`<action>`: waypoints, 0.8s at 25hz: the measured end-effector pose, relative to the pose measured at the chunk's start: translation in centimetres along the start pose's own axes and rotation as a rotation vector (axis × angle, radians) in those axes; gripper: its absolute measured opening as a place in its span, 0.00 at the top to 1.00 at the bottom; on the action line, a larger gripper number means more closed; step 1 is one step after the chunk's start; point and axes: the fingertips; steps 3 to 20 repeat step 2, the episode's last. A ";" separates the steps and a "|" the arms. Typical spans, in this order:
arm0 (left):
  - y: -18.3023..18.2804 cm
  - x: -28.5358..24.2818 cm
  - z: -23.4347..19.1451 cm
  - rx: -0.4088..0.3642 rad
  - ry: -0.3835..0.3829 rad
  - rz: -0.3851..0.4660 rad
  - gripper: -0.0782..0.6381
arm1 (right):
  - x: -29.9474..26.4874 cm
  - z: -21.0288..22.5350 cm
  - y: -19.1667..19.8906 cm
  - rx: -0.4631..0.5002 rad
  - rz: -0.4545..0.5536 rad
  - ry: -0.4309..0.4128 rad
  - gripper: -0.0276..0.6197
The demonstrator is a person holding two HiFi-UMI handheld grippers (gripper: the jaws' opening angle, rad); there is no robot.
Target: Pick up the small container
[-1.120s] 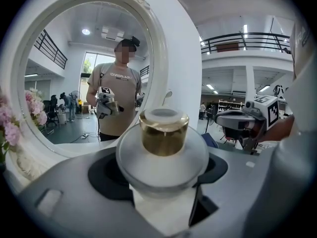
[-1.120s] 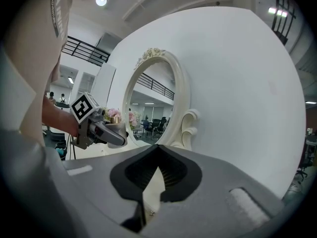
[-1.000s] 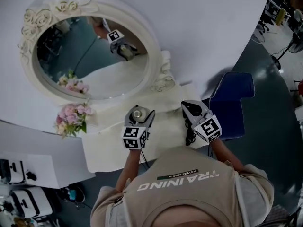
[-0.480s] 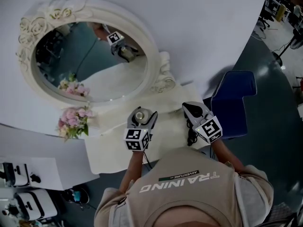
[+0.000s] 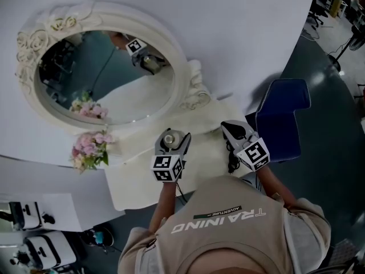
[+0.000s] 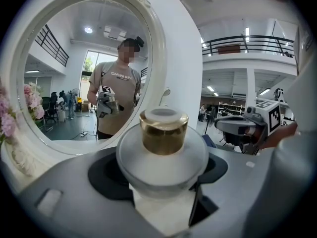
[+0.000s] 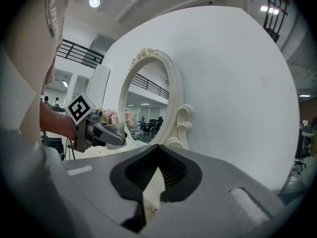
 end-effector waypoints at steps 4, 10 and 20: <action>0.0 -0.1 0.2 0.005 0.001 0.002 0.39 | 0.2 0.3 0.2 0.003 -0.007 0.006 0.95; 0.0 -0.1 0.2 0.005 0.001 0.002 0.39 | 0.2 0.3 0.2 0.003 -0.007 0.006 0.95; 0.0 -0.1 0.2 0.005 0.001 0.002 0.39 | 0.2 0.3 0.2 0.003 -0.007 0.006 0.95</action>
Point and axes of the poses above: the fingertips, and each gripper's own axes: x backward along the fingers, z to its right, y out of its underside
